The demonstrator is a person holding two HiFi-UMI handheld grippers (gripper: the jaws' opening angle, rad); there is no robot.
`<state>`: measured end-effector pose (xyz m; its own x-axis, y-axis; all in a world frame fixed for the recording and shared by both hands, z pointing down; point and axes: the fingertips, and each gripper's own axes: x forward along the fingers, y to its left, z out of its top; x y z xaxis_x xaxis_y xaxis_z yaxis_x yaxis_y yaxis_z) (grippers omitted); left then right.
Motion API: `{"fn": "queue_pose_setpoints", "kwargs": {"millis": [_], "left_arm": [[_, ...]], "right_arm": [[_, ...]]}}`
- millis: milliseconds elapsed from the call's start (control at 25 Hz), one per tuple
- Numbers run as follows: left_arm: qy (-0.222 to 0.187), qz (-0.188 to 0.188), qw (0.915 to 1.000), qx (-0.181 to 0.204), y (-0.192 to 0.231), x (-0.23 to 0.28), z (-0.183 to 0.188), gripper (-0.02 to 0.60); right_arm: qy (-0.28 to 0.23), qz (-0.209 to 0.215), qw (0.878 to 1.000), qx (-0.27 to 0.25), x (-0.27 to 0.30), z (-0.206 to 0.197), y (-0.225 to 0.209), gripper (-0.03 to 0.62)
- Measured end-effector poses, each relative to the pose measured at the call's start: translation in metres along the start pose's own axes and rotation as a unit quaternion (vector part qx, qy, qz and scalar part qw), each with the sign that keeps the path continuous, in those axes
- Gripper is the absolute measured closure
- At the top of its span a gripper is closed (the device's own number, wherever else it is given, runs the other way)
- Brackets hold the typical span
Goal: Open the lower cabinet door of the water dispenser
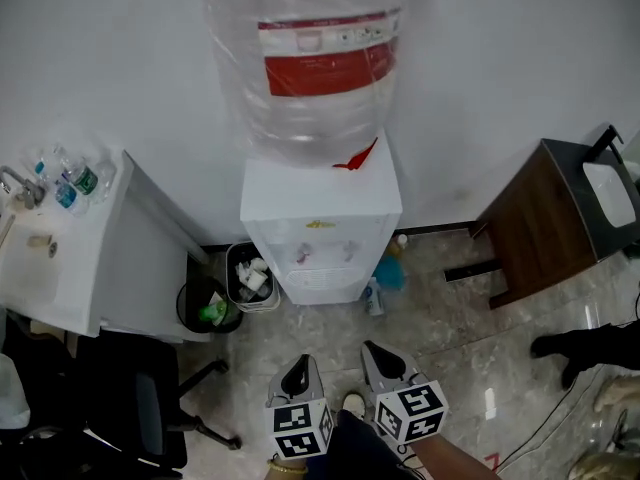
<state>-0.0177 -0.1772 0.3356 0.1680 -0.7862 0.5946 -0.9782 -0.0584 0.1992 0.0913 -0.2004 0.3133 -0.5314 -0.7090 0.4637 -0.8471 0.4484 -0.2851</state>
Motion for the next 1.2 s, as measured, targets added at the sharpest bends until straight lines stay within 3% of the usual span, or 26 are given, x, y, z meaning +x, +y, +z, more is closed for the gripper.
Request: {"fn": "queue_pose_setpoints", "kwargs": {"millis": [120,200,280,360,480,720,960,1200], "left_arm": [[-0.007,-0.004,1.0000,-0.001,0.019,0.063,-0.049,0.574],[-0.017,-0.004,0.9998,0.011,0.032,0.110,-0.083,0.574],[-0.027,-0.006,0.9994,0.022,0.043,0.155,-0.117,0.574],[-0.034,-0.010,0.9991,0.025,0.052,0.195,-0.147,0.574],[-0.039,-0.018,0.9989,0.019,0.061,0.245,-0.180,0.574],[-0.038,-0.028,0.9987,0.021,0.070,0.295,-0.212,0.574],[-0.032,-0.028,0.9989,0.022,0.075,0.300,-0.224,0.574],[-0.036,-0.029,0.9987,0.025,0.072,0.291,-0.224,0.574]], "right_arm": [[-0.001,0.000,1.000,-0.010,0.054,-0.060,-0.034,0.593],[-0.008,-0.004,1.000,-0.014,0.095,-0.103,-0.062,0.476],[-0.024,-0.017,0.999,-0.013,0.136,-0.142,-0.095,0.455],[-0.042,-0.027,0.999,-0.011,0.174,-0.173,-0.129,0.393],[-0.059,-0.028,0.998,-0.004,0.228,-0.204,-0.176,0.364],[-0.061,-0.021,0.996,-0.055,0.304,-0.206,-0.240,0.286],[-0.069,0.038,0.991,-0.111,0.323,-0.192,-0.238,0.269],[-0.062,0.013,0.992,-0.108,0.305,-0.205,-0.229,0.304]]}}
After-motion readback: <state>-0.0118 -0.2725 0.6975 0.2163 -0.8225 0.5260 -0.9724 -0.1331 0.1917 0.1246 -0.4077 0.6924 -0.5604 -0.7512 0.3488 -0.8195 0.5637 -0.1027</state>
